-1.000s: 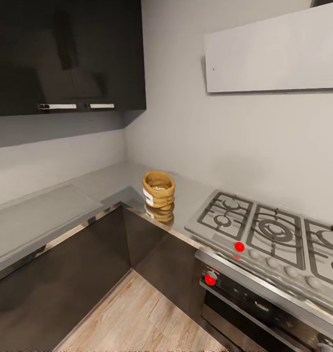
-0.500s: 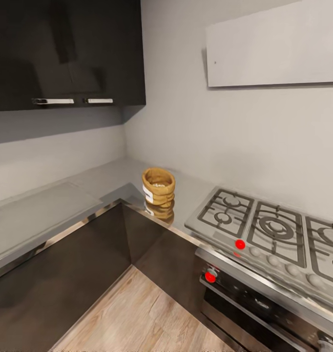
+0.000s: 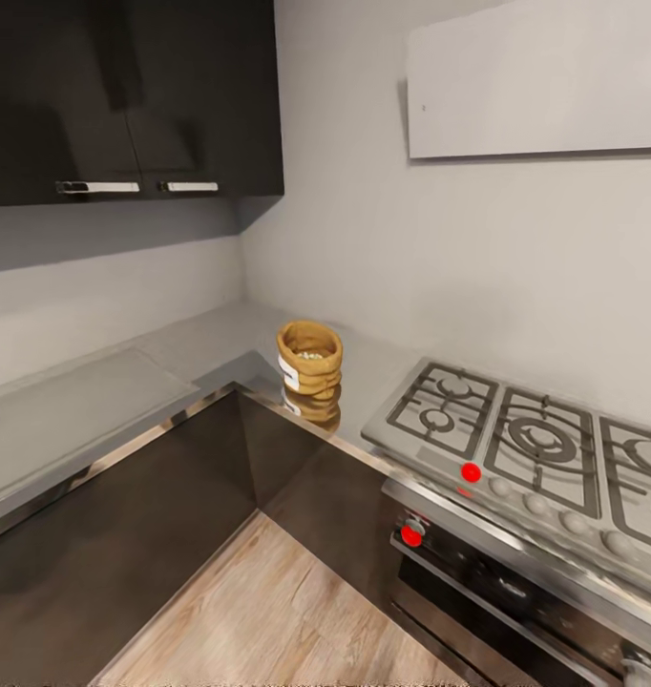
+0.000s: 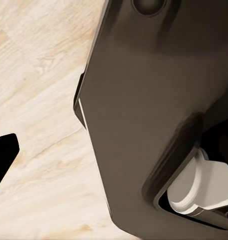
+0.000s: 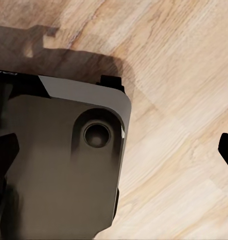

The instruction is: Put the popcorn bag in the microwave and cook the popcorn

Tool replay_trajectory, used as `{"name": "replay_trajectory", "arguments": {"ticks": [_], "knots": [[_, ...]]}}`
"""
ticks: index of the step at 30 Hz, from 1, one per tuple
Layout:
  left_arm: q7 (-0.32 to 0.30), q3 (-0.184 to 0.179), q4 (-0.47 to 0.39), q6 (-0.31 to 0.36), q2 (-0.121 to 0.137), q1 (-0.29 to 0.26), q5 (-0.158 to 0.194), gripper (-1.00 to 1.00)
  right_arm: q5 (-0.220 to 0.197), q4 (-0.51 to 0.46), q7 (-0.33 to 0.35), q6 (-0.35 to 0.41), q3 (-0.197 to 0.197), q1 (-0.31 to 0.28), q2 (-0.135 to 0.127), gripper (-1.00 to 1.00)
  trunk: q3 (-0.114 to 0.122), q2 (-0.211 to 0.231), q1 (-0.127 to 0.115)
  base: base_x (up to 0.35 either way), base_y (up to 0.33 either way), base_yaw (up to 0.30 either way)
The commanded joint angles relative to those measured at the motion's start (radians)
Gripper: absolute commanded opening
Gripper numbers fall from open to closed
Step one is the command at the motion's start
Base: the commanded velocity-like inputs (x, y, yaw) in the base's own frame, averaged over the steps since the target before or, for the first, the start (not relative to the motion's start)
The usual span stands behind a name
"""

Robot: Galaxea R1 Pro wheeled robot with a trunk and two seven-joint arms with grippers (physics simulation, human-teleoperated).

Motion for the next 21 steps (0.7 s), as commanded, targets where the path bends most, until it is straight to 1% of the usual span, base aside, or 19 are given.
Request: {"name": "replay_trajectory", "arguments": {"ticks": [1,21], "knots": [[0.003,0.001,-0.001,-0.001,0.000,0.000,0.004,1.00,0.009,0.001,0.002,0.000,-0.008,-0.001,-0.001,1.00,-0.003,-0.001,0.000,0.000,0.000,0.000],[0.003,0.001,-0.001,-0.001,0.000,0.000,0.004,1.00,0.009,0.001,0.002,0.000,-0.008,-0.002,-0.002,1.00,-0.035,-0.001,0.000,0.000,0.000,0.000]]}}
